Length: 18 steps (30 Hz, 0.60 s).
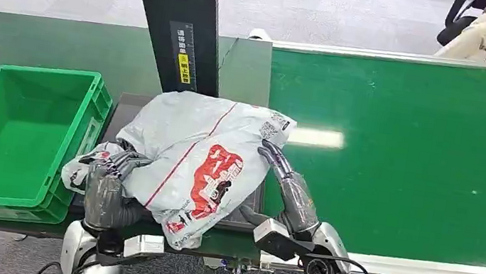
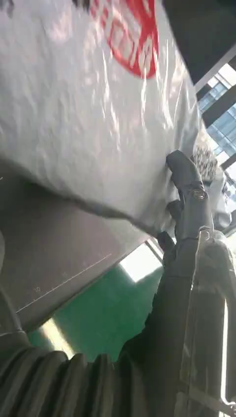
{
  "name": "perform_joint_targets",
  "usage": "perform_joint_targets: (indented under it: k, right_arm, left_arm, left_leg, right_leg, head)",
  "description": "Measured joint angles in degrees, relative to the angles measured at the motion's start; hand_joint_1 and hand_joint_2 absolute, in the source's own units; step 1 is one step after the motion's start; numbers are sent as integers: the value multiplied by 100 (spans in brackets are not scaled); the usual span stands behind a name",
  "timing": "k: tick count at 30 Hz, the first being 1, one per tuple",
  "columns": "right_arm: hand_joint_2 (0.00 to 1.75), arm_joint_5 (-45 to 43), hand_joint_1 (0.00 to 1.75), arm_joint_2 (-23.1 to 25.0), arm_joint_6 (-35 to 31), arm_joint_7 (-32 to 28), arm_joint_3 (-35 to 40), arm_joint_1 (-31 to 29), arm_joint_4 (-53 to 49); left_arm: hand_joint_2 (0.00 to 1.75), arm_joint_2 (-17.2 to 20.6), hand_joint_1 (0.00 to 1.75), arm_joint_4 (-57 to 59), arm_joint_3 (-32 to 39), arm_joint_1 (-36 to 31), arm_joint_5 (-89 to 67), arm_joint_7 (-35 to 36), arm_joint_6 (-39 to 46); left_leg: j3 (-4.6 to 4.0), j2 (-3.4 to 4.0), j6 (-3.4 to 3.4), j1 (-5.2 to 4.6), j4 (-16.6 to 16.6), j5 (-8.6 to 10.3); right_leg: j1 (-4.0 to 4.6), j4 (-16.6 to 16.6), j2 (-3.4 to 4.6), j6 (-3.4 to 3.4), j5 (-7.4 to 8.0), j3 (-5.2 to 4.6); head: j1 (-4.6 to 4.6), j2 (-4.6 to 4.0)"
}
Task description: Moved the parcel from conveyor to table for the left to box.
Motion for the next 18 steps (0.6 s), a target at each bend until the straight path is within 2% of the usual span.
perform_joint_targets:
  k: [3,12,18]
  right_arm:
    - [175,-44,0,13,0,-11,2,-2,9]
    - [175,-92,0,28,0,-22,39,-4,66]
    - [175,-118,0,42,0,-26,59,-2,74]
  left_arm:
    - [175,-162,175,-241,264,86,111,-295,2]
    - [175,-477,175,-922,863,222,-86,-303,4]
    - [175,-639,175,-1023,1532,150,-448,-303,9]
  left_leg:
    - [0,1,0,0,0,0]
    - [-2,-1,0,0,0,0]
    - [0,0,0,0,0,0]
  right_leg:
    - [0,0,0,0,0,0]
    - [0,0,-1,0,0,0]
    - [1,0,0,0,0,-1]
  head:
    - [0,0]
    - [0,0]
    - [-2,0]
